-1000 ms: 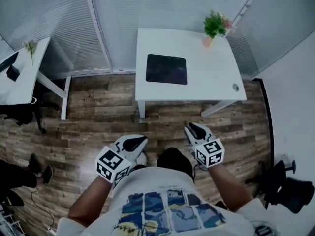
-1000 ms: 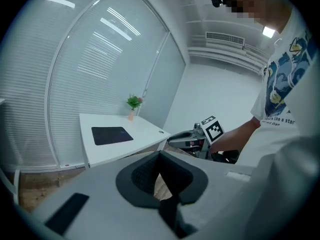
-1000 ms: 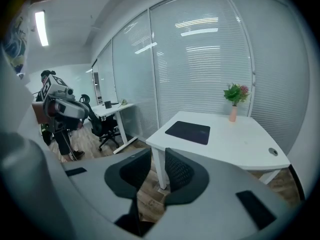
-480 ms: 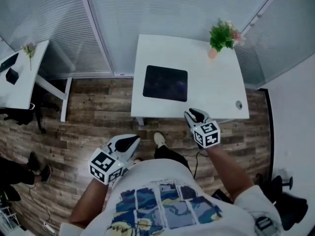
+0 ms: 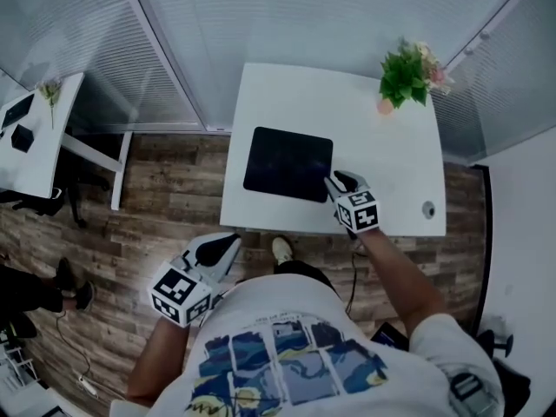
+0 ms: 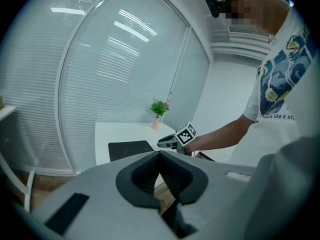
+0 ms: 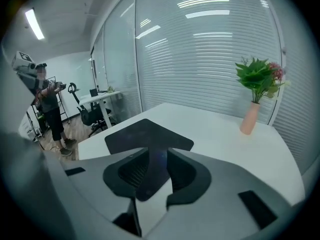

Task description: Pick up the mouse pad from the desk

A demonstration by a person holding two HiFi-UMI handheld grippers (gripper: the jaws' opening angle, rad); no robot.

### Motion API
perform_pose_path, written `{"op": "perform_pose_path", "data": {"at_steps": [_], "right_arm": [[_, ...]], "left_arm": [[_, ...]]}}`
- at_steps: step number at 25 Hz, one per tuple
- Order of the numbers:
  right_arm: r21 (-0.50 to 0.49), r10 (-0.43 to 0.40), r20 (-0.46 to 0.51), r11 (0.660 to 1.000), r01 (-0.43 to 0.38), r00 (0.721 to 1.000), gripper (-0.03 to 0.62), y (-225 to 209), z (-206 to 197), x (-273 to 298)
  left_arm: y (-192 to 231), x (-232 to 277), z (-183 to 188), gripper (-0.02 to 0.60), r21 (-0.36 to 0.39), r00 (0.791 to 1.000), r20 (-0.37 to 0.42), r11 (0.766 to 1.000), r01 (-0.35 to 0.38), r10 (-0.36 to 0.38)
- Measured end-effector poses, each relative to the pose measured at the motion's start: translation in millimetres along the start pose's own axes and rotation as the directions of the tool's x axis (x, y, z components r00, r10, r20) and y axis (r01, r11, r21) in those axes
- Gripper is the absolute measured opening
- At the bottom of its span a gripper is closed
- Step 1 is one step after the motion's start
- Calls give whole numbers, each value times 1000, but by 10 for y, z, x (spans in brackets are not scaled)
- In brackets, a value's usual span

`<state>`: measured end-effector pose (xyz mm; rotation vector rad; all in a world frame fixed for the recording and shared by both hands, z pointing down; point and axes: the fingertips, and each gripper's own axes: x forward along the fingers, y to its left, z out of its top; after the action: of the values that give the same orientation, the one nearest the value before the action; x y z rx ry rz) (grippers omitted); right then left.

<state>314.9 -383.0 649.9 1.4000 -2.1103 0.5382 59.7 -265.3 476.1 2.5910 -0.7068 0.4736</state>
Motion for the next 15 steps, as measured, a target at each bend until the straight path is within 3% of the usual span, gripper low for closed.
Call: {"op": "perform_pose_path", "data": {"at_steps": [15], "right_arm": [[24, 20, -91, 1000, -18, 996, 161, -782, 36, 1032]], "left_arm": [[298, 500, 241, 2, -65, 992, -12, 990, -127, 126]]}}
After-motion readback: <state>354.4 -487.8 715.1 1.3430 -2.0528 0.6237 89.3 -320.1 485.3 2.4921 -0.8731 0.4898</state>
